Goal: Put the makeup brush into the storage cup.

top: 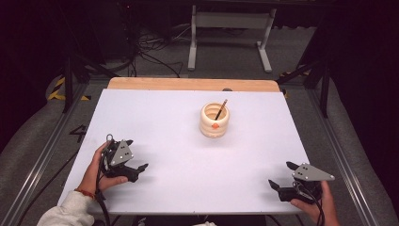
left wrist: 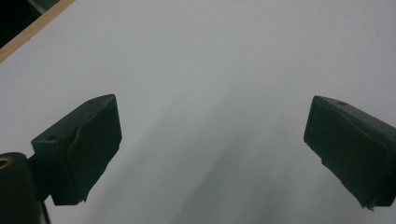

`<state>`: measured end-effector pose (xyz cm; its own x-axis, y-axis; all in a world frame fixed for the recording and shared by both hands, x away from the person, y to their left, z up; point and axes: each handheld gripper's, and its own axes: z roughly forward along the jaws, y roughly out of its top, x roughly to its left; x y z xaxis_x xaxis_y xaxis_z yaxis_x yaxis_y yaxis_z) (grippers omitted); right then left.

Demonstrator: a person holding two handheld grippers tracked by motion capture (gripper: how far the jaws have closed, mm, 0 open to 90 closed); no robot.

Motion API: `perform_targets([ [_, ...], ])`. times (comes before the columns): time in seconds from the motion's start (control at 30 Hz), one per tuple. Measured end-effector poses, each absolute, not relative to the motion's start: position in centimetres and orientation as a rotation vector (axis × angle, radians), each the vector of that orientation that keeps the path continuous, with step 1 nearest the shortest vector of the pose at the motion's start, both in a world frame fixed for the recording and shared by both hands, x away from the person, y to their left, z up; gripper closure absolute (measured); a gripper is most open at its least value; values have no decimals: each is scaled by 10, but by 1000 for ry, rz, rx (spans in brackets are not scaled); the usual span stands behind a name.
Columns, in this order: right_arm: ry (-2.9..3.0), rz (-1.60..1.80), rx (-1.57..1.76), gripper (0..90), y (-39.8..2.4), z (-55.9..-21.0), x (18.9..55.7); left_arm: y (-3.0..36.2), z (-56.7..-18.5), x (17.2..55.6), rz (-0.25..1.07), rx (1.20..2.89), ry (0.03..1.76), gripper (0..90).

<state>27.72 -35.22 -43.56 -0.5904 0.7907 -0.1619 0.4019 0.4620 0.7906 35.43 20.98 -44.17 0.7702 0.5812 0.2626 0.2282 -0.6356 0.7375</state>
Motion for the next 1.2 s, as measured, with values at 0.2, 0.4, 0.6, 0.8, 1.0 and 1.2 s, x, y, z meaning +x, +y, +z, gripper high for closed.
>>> perform_targets([
  [0.2, 2199, 989, 989, 94, -352, -436, 278, 220, -444, 349, 622, 2228, 635, 52],
  [0.4, 2200, 988, 987, 94, -352, -436, 278, 227, -446, 343, 606, 2219, 649, 51],
  [0.6, 2201, 986, 984, 94, -351, -436, 279, 233, -448, 338, 594, 2203, 666, 51],
  [0.8, 2203, 986, 986, 95, -351, -437, 280, 239, -449, 332, 594, 2178, 692, 52],
  [1.0, 2201, 991, 984, 94, -351, -436, 281, 247, -453, 327, 574, 2150, 728, 53],
  [1.2, 2208, 994, 975, 94, -350, -437, 285, 251, -453, 323, 568, 2138, 733, 55],
])
